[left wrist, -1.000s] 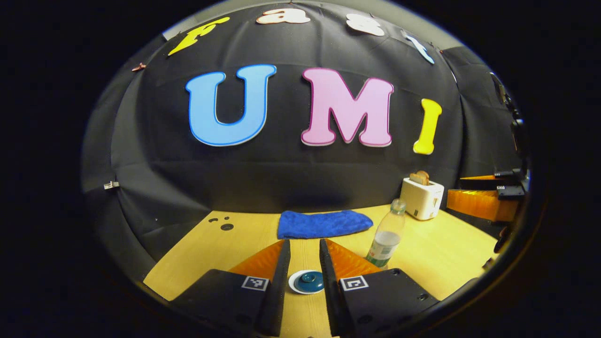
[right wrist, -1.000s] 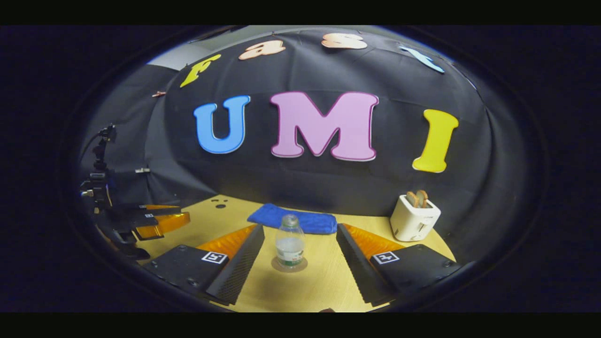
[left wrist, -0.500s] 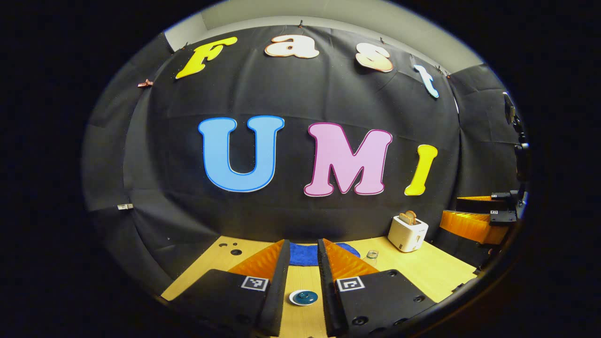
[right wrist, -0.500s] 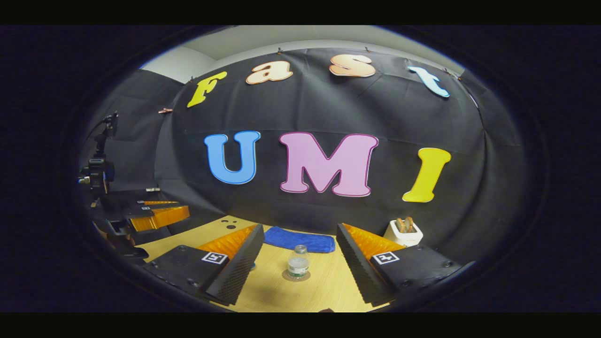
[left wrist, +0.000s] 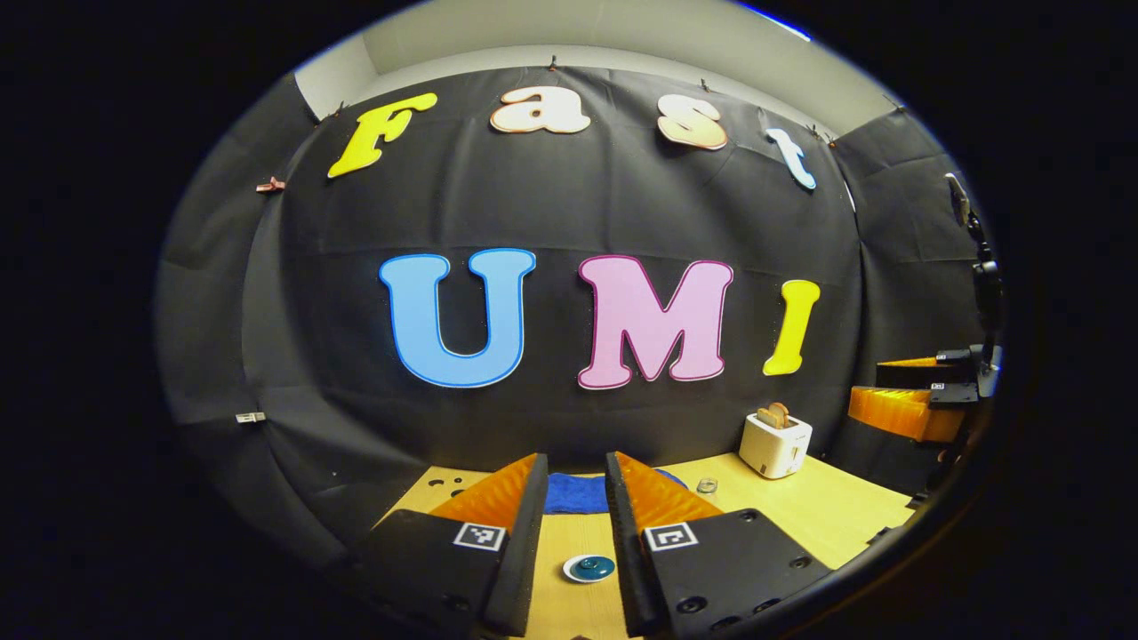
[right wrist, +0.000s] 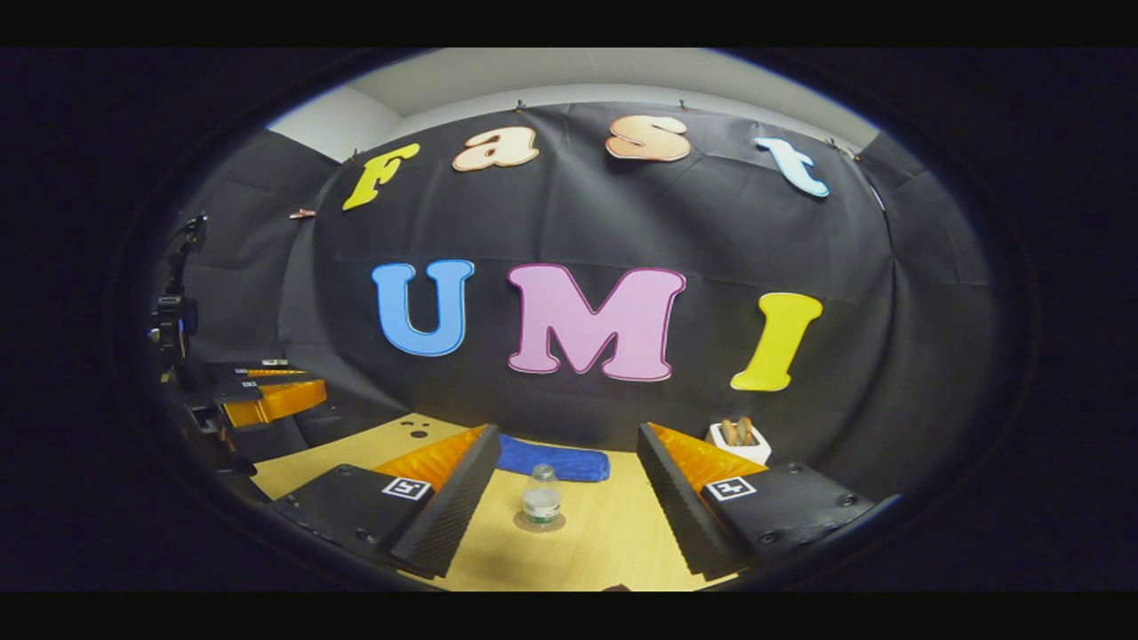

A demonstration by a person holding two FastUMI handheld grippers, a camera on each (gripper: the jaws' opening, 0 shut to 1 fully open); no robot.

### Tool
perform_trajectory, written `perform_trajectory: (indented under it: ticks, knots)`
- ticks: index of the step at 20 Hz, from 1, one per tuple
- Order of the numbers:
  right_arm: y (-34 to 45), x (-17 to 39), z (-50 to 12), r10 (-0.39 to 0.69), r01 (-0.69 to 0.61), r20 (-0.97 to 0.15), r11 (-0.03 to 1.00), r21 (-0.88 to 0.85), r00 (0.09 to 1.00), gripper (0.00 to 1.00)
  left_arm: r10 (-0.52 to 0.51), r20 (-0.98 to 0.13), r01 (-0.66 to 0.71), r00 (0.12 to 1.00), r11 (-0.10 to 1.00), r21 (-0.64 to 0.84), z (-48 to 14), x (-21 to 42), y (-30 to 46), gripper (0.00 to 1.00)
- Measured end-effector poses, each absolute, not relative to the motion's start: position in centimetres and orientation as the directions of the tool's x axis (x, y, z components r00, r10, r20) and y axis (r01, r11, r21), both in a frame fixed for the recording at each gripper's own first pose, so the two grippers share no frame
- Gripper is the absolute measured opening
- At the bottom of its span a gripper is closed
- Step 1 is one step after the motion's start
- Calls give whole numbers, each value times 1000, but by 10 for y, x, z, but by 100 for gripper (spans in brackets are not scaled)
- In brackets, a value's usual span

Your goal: Open the teacup lid with one hand, grasp the water bottle and pour water into the teacup with the other hand; after pouring, place the water bottle on the coaster and then close the teacup lid.

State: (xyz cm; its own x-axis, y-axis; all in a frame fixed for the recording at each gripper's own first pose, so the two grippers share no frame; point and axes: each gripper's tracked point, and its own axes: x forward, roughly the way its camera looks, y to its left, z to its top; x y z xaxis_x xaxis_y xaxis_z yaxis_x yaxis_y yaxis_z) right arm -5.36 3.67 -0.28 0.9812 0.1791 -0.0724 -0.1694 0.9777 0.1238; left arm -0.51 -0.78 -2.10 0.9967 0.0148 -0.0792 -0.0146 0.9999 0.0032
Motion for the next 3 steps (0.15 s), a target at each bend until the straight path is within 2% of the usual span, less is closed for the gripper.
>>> perform_trajectory:
  ticks: [3]
  knots:
    - [39, -56, -4, 183, -174, -71, 978, 119, 981, 96, -5, -73, 5, 997, 1000, 4, -18, -7, -14, 49]
